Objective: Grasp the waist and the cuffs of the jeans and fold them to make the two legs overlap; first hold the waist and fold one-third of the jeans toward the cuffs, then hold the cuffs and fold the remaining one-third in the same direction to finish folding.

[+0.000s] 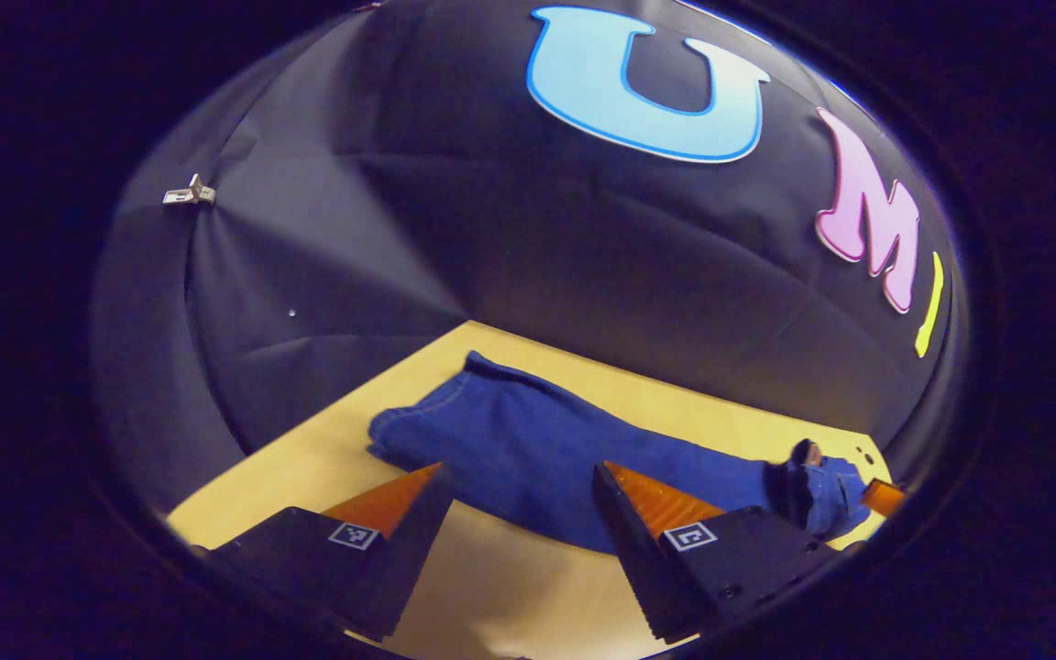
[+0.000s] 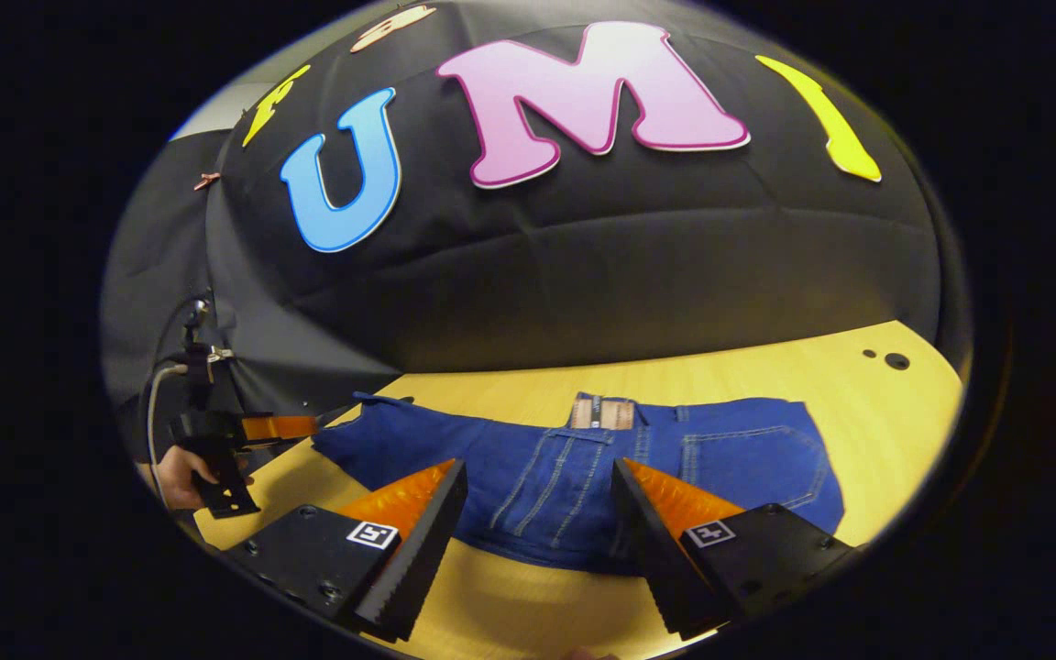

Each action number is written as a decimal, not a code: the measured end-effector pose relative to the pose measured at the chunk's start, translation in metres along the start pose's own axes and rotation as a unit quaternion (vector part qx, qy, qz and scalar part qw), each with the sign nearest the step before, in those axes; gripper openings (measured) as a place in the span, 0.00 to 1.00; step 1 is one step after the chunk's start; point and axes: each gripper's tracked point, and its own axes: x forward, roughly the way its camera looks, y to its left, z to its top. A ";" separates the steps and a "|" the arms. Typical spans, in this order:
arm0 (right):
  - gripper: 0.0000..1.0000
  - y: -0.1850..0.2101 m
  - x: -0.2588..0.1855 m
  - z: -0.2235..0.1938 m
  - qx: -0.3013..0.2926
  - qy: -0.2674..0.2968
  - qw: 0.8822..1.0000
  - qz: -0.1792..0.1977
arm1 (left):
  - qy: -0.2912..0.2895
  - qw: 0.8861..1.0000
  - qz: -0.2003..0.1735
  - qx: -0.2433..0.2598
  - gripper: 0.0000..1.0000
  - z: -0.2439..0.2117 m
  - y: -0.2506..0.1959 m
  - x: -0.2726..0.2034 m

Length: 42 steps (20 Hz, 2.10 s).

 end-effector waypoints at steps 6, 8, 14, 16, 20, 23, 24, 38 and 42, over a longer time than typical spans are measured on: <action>0.97 -0.048 -0.015 -0.015 0.010 0.030 0.998 -0.053 | 0.086 0.994 0.062 -0.017 0.97 -0.031 0.055 0.061; 0.97 -0.056 -0.021 -0.020 0.014 0.038 0.997 -0.063 | 0.066 0.995 0.062 -0.041 0.98 -0.016 0.055 0.059; 0.97 -0.067 -0.034 -0.053 0.023 0.078 0.994 -0.072 | 0.083 0.991 0.004 -0.105 0.58 -0.015 0.046 0.048; 0.98 -0.066 -0.036 -0.061 0.022 0.087 0.993 -0.071 | 0.072 0.989 -0.011 -0.131 0.34 -0.016 0.042 0.046; 0.98 -0.065 -0.038 -0.061 0.012 0.089 0.994 -0.068 | 0.064 0.978 -0.059 -0.191 0.18 -0.017 0.025 0.053; 0.97 -0.073 -0.040 -0.057 0.012 0.086 0.994 -0.072 | 0.060 0.951 -0.091 -0.291 0.06 -0.013 0.023 0.053; 0.98 -0.076 -0.041 -0.055 0.012 0.084 0.994 -0.074 | 0.053 0.947 -0.092 -0.304 0.07 -0.011 0.022 0.053; 0.97 -0.167 -0.075 -0.004 0.003 0.028 0.987 -0.161 | -0.047 0.913 -0.289 -0.286 0.06 0.102 -0.118 -0.079; 0.97 -0.192 -0.085 0.004 0.015 0.019 0.984 -0.174 | -0.033 0.898 -0.344 -0.271 0.06 0.102 -0.230 -0.117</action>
